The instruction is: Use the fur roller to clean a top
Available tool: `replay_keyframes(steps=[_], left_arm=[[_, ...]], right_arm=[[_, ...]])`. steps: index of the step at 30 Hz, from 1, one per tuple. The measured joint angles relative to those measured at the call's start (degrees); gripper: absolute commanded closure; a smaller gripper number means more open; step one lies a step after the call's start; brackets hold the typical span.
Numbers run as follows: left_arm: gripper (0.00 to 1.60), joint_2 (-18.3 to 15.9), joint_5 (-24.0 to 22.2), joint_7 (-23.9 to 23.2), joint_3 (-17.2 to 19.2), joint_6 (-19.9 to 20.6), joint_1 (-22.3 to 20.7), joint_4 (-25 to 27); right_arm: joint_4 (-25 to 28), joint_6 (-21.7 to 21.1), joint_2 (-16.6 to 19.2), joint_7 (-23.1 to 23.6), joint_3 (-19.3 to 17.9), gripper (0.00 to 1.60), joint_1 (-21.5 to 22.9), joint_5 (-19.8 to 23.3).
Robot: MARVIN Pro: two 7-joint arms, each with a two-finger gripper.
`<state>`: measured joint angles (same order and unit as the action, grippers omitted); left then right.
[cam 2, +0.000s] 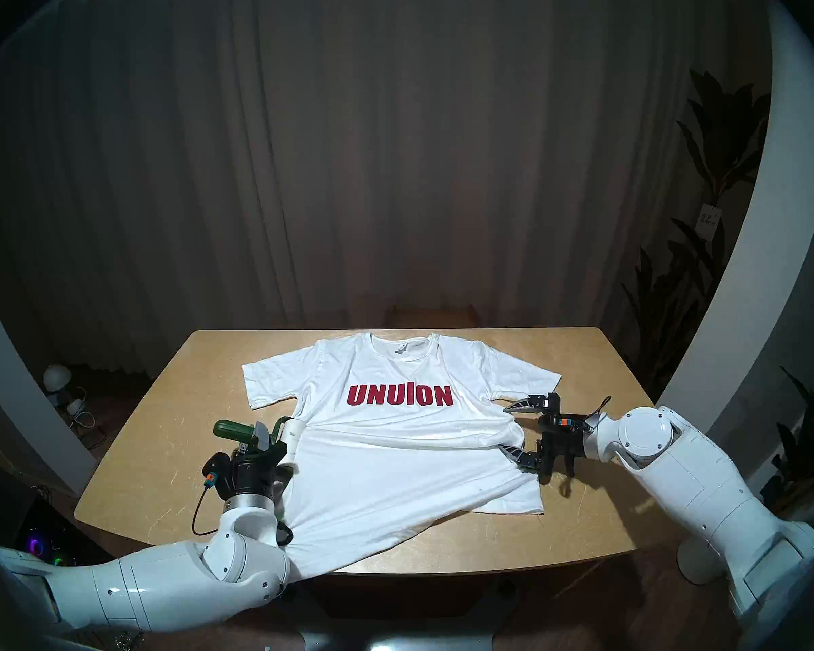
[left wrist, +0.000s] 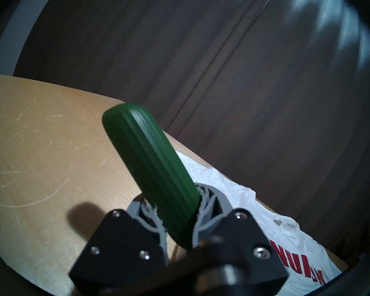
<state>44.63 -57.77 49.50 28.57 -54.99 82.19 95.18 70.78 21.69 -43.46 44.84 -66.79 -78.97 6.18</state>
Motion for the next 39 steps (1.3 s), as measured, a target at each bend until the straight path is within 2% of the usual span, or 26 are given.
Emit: replay_keyframes(steps=[16, 23, 39], left_arm=[[1.60, -6.4, 0.0, 0.5, 2.9, 0.4, 2.9, 5.6], [1.60, -9.0, -2.2, 0.8, 3.9, 1.2, 3.1, 7.9], [1.60, -15.5, -7.4, 1.4, 4.4, 5.9, 2.9, 11.7]], right_arm=[[-1.1, 0.7, 0.0, -0.5, 0.8, 0.00, 0.5, 1.8], [-1.6, 1.0, 0.0, -0.8, 1.1, 0.00, 0.5, 2.8], [-2.8, 2.0, 0.0, -1.4, 1.7, 0.00, 0.6, 4.9]])
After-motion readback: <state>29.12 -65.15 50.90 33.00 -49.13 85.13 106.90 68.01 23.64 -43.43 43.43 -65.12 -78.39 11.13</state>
